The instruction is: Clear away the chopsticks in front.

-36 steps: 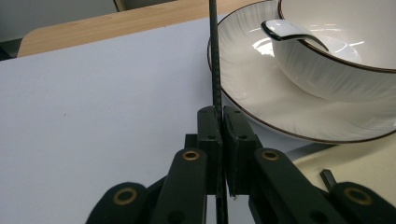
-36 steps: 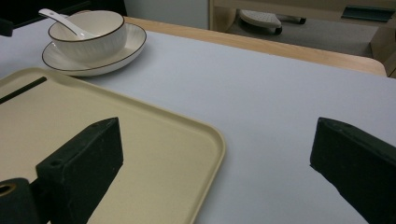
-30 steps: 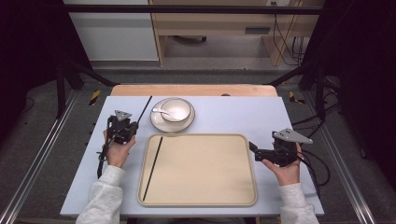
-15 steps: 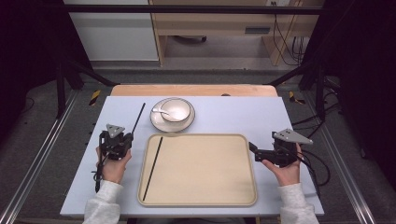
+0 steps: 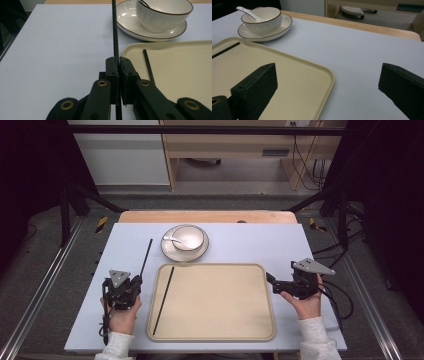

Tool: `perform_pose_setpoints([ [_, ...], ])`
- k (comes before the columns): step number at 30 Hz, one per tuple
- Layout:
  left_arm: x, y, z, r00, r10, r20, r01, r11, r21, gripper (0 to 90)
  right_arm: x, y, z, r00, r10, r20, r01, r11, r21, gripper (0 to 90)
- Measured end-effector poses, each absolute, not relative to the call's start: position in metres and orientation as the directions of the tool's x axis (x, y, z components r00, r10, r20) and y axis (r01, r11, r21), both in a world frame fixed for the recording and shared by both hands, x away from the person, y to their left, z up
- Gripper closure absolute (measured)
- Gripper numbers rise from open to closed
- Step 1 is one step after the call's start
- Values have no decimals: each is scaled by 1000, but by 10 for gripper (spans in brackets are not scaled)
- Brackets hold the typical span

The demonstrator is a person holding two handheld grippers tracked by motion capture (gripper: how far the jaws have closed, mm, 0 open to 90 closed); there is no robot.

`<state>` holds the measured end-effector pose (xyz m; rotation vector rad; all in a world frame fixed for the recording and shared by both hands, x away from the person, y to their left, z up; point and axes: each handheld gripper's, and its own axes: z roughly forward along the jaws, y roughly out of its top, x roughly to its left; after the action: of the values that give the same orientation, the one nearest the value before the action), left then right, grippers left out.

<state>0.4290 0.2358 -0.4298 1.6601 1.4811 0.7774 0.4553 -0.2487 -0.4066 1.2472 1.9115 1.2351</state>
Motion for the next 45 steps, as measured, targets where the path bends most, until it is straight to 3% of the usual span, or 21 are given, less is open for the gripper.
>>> perform_pose_setpoints([
  [20,393,193,-463,167,978,-127,549,15,836,858,456,-248,-407,-428,903,48,411,147,900,27],
  [45,396,163,-482,209,977,-51,632,-95,769,855,457,-245,-410,-430,902,40,419,160,894,27],
])
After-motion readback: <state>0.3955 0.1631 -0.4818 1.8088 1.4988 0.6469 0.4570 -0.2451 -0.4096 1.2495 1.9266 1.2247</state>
